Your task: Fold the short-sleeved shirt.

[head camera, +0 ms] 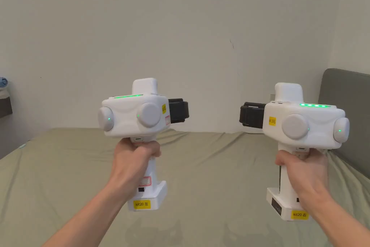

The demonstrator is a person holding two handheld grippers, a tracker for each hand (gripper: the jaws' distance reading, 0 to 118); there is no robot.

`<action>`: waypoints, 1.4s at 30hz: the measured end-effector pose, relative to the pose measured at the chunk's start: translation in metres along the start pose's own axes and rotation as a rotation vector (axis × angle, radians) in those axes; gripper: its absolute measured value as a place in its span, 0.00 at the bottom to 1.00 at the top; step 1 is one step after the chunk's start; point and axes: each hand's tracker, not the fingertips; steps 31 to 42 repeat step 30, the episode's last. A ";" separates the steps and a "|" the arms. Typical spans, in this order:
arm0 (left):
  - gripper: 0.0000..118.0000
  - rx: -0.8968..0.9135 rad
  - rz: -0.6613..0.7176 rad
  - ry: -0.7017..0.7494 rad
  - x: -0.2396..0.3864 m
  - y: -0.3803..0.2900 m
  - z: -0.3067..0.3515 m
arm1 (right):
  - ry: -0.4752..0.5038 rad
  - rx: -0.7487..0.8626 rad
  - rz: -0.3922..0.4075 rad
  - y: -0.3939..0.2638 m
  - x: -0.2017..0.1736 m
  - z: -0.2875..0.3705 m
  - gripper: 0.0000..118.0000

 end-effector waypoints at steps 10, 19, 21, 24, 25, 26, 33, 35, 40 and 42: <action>1.00 -0.105 -0.033 -0.055 0.022 0.018 0.004 | -0.012 0.005 0.022 0.021 -0.004 0.006 1.00; 0.96 -0.069 -0.040 0.013 0.021 0.026 0.012 | 0.025 0.004 0.030 0.024 -0.008 0.016 1.00; 0.99 -0.116 -0.032 0.013 0.019 0.026 0.010 | 0.022 0.007 0.043 0.026 -0.011 0.018 1.00; 0.99 -0.096 -0.097 0.085 0.027 0.023 0.018 | 0.010 0.019 0.070 0.026 -0.013 0.020 1.00; 0.99 -0.083 -0.103 0.119 0.029 0.022 0.020 | 0.007 0.014 0.071 0.026 -0.013 0.019 1.00; 0.99 -0.087 -0.120 0.138 0.030 0.022 0.021 | 0.005 0.012 0.068 0.026 -0.013 0.019 1.00; 0.99 -0.086 -0.102 0.114 0.027 0.026 0.023 | -0.003 0.009 0.059 0.027 -0.011 0.019 1.00; 0.99 -0.086 -0.102 0.114 0.027 0.026 0.023 | -0.003 0.009 0.059 0.027 -0.011 0.019 1.00; 0.99 -0.086 -0.102 0.114 0.027 0.026 0.023 | -0.003 0.009 0.059 0.027 -0.011 0.019 1.00; 0.99 -0.086 -0.102 0.114 0.027 0.026 0.023 | -0.003 0.009 0.059 0.027 -0.011 0.019 1.00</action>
